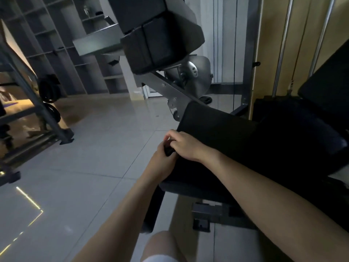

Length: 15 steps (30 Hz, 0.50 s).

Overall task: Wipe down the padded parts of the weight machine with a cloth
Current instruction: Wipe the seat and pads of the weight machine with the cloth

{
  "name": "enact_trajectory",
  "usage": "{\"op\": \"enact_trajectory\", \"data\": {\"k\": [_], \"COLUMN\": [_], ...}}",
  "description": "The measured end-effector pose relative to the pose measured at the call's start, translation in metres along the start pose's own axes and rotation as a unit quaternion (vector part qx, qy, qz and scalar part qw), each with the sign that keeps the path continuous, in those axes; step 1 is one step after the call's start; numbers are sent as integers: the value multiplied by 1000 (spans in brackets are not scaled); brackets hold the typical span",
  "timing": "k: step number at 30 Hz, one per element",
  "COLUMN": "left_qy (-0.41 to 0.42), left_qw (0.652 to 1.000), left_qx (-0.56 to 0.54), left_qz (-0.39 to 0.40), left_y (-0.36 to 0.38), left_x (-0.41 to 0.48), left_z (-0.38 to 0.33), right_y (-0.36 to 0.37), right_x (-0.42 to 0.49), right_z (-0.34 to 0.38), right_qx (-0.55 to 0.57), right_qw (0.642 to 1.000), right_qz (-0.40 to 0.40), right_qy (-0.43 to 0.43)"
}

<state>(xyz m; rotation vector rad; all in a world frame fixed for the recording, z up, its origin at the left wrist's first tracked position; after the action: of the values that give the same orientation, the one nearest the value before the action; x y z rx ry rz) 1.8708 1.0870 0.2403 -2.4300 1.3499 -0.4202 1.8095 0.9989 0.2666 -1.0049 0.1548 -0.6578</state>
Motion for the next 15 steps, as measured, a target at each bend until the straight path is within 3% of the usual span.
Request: {"op": "enact_trajectory", "data": {"k": [5,11,15], "left_qy": [25,65,136], "left_qw": [999,985,972], "left_qx": [-33,-99,-21], "left_qz": [-26,-128,-191], "left_y": [-3,-5,-4], "left_x": [-39,-82,-106], "left_z": [5,8,-6], "right_y": [-4,14,15], "right_x": [-5,-54,-99], "right_z": [-2,35,39], "right_qx": [-98,-23,-33], "right_qw": [993,999,995], "right_qz": [-47,-27,-89], "right_qy": [52,14,-13]}}
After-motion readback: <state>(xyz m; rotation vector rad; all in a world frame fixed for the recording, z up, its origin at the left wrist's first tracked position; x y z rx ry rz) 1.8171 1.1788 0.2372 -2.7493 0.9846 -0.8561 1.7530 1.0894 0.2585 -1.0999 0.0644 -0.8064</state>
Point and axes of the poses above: each hand's wrist, its own x-axis towards the middle knuckle, its own y-axis out of the palm, z = x × y, the point moved 8 cm from there along x, towards the middle knuckle, and after that the axes turned 13 degrees about -x, right-handed, at the moved point
